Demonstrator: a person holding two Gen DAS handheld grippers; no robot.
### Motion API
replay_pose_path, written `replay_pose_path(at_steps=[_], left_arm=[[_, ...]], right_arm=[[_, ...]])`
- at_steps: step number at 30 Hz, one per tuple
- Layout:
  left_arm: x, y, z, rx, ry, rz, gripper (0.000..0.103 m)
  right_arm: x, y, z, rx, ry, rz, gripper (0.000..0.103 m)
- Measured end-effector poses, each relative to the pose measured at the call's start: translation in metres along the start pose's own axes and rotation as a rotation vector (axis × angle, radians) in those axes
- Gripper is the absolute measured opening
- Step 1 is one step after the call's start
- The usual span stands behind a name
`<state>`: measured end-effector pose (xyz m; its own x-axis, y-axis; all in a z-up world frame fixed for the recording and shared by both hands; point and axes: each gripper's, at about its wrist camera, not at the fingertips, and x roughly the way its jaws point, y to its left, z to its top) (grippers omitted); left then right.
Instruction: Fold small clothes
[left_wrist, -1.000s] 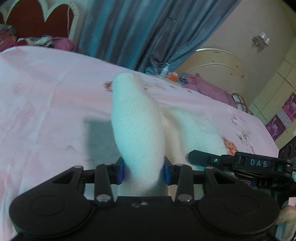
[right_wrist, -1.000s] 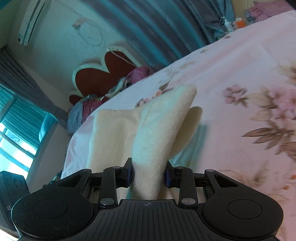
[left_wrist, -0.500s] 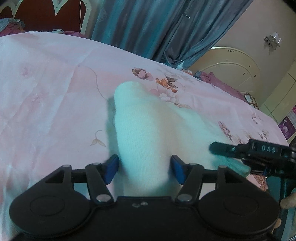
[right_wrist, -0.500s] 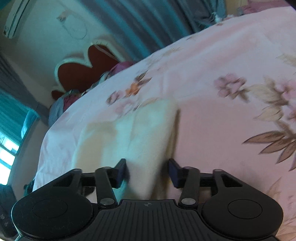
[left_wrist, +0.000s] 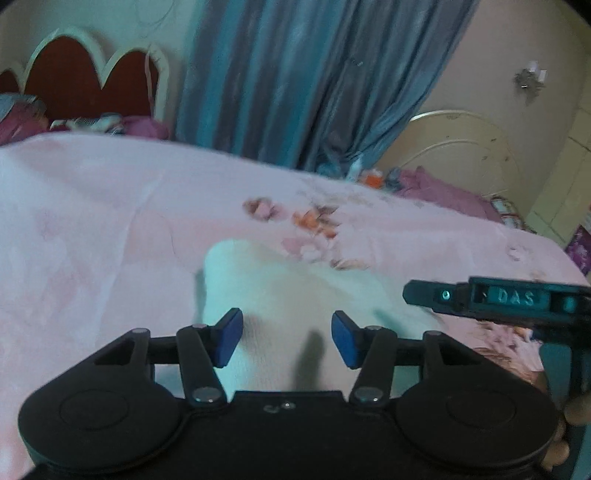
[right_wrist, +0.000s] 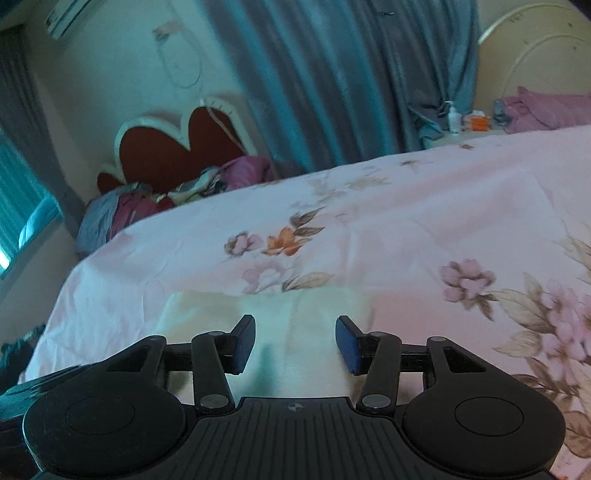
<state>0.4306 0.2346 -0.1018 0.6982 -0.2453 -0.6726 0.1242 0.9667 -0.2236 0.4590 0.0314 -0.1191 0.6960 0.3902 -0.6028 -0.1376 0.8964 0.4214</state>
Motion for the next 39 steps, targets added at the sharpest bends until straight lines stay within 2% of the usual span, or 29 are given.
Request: replay_pose_path(at_steps=[4,8,15,20,24,28,31,34,39], left_arm=[[0.01,0.006,-0.006,0.014,0.016,0.043,0.051],[0.007,0.004,-0.008,0.041,0.017,0.063,0.054],[-0.025,0.003,-0.018,-0.006,0.015,0.089,0.053],[-0.054,-0.003,-0.042,0.011,0.032,0.1,0.053],[-0.067,-0.005,-0.061,-0.011,0.08,0.097,0.053],[-0.068,-0.006,-0.077,-0.014,0.116,0.087,0.053],[-0.069,-0.006,-0.084,-0.018,0.119,0.077,0.054],[-0.071,-0.006,-0.086,0.002,0.126,0.07,0.056],[-0.072,-0.006,-0.09,0.033,0.135,0.066,0.075]], right_arm=[[0.026,-0.012,-0.01,0.007,0.059,-0.088,0.049],[0.029,-0.022,-0.015,0.039,0.072,-0.092,0.049],[-0.031,-0.004,-0.02,-0.007,-0.001,-0.059,0.049],[-0.067,0.007,-0.049,-0.046,0.009,-0.057,0.049],[-0.082,0.014,-0.078,-0.072,0.045,-0.064,0.049],[-0.085,0.013,-0.105,-0.055,0.095,-0.102,0.049],[-0.081,0.014,-0.122,-0.118,0.099,-0.206,0.049],[-0.082,0.008,-0.129,-0.068,0.108,-0.224,0.049],[-0.078,0.013,-0.136,-0.096,0.115,-0.264,0.049]])
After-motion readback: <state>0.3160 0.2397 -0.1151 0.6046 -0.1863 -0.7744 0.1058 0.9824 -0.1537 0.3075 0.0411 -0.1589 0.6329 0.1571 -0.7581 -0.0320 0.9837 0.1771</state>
